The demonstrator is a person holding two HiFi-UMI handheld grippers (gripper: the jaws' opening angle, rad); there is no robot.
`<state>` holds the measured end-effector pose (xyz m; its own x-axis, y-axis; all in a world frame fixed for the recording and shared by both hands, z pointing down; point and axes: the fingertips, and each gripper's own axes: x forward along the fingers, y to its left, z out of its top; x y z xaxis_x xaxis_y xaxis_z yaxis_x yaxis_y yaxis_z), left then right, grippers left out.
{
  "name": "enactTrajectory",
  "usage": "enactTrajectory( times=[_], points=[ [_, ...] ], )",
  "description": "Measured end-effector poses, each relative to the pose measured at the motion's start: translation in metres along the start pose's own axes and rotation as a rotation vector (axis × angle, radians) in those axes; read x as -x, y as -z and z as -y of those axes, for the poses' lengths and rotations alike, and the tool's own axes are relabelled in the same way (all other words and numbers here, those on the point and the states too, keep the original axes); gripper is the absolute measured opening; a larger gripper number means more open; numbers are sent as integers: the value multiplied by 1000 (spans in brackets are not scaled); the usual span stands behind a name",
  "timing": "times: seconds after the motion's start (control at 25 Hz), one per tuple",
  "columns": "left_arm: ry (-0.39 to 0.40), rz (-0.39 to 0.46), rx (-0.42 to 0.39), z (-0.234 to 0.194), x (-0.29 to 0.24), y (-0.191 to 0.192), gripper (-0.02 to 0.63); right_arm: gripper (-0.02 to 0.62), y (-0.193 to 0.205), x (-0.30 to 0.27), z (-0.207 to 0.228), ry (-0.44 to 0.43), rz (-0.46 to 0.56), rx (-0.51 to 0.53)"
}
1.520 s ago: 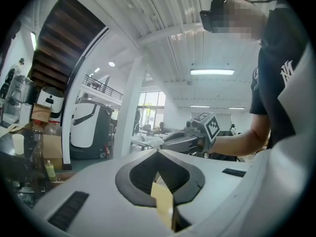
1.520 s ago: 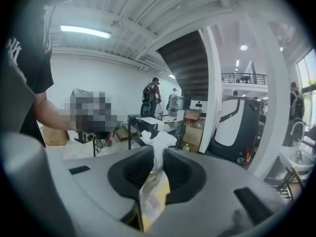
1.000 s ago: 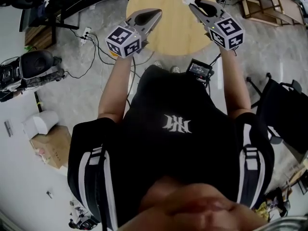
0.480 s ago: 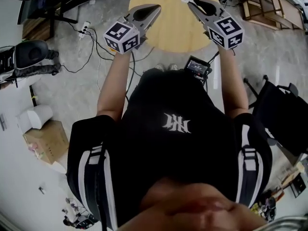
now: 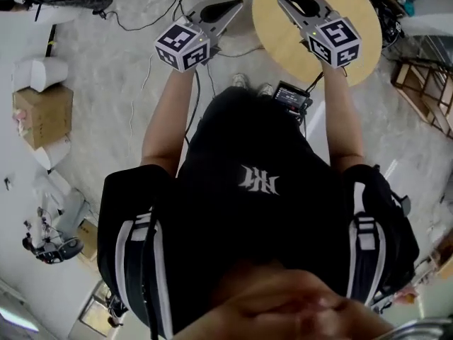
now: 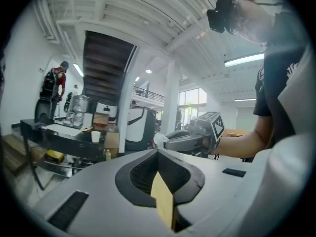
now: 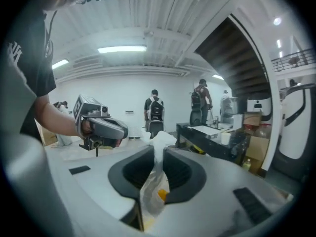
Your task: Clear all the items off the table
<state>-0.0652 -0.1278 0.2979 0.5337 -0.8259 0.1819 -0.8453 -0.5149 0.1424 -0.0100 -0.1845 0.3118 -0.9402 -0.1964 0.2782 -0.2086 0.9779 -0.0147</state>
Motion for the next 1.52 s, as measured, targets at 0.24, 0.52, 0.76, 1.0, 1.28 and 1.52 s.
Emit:
enactTrajectory(
  times=[0.24,0.52,0.76,1.0,1.28,1.52],
  points=[
    [-210,10,38,-59,102,8,12,60,-32,-109,-57,-185,17,41],
    [-271,31,55,-69,143,14,12,60,-59,-140,-99,-256,44,97],
    [-204,39,79,-109,153,16,12,60,-64,-170,-105,-220,-1,85],
    [-166,40,109,-164,180,30,12,60,-55,-225,-119,-192,-49,56],
    [-136,29,137,-200,176,66,12,60,-37,-268,-121,-168,-57,26],
    [-161,22,172,-248,151,103,12,60,2,-318,-88,-156,-45,-27]
  ],
)
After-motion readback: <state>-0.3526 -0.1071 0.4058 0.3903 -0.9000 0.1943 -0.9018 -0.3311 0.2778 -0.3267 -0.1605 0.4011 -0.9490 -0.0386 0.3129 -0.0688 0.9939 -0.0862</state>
